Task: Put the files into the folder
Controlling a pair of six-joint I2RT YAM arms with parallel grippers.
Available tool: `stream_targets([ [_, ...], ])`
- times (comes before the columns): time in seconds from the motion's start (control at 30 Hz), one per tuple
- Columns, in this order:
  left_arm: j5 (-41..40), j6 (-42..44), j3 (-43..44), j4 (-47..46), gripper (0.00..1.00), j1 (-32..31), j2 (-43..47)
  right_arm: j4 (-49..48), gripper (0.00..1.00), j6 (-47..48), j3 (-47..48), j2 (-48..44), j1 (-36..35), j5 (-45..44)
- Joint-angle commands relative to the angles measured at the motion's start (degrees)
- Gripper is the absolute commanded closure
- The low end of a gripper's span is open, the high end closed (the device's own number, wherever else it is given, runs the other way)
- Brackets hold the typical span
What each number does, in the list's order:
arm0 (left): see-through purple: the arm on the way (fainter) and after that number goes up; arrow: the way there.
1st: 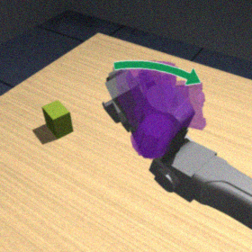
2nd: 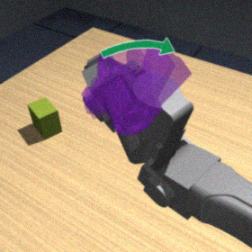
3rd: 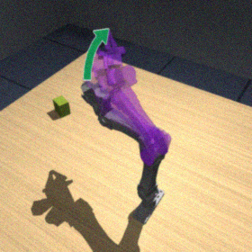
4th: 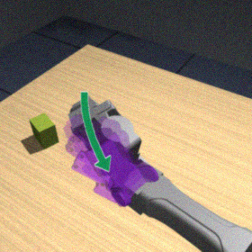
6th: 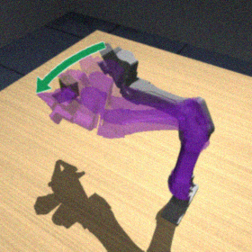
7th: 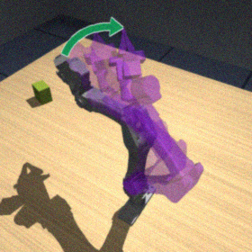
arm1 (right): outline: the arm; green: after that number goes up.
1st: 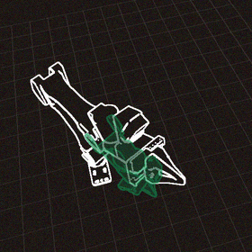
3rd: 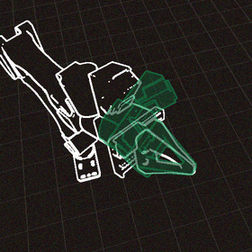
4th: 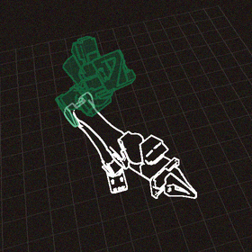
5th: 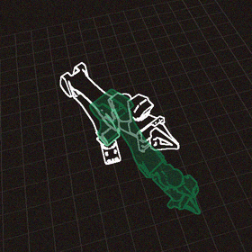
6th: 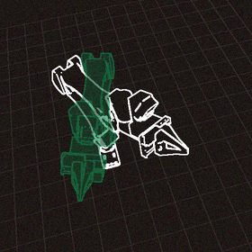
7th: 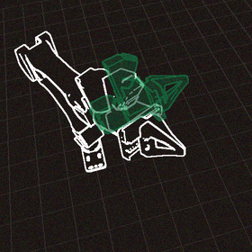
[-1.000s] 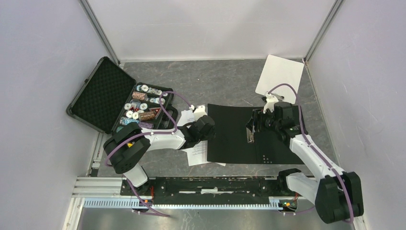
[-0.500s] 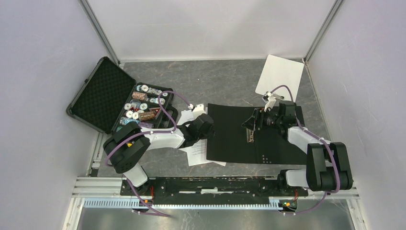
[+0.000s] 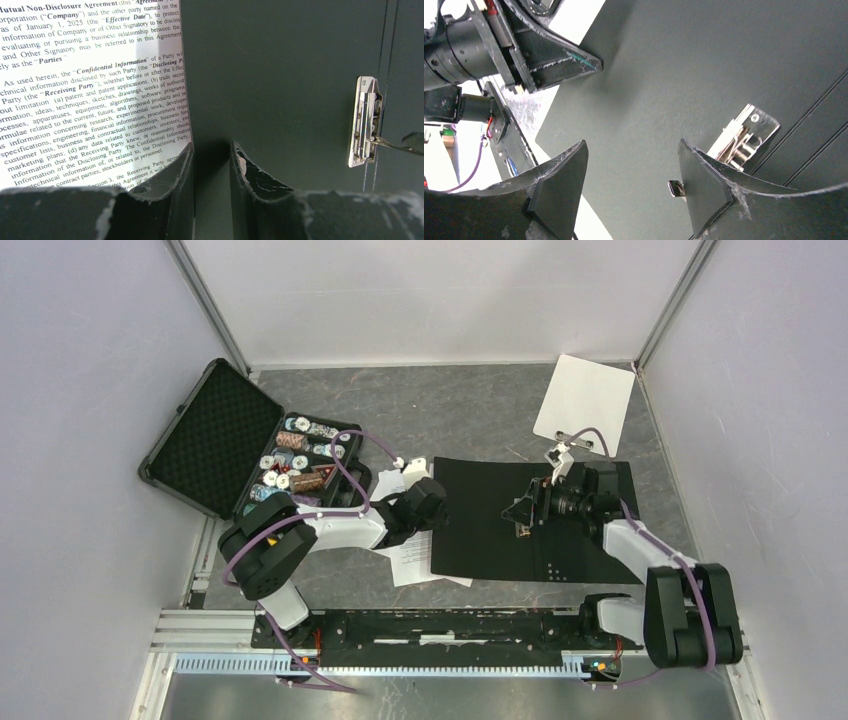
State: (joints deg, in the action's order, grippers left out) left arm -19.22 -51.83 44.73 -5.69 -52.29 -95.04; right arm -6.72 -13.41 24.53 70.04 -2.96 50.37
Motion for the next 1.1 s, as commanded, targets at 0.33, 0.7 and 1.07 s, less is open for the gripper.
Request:
stream_targets([
  [0.33,-1.6,1.6,1.6,5.4,0.9,0.3,0.1,19.9,0.27,1.7,-1.5,-19.2,-2.0,-14.1],
  [0.7,10.8,2.7,2.4,5.9,0.71,0.2,6.5,17.9,0.33,2.1,2.3,-20.4,-13.3,-29.2],
  [1.07,11.0,2.1,3.7,8.6,0.75,0.4,10.1,0.4,0.21,12.9,-5.8,-29.0,-43.0,-51.2],
])
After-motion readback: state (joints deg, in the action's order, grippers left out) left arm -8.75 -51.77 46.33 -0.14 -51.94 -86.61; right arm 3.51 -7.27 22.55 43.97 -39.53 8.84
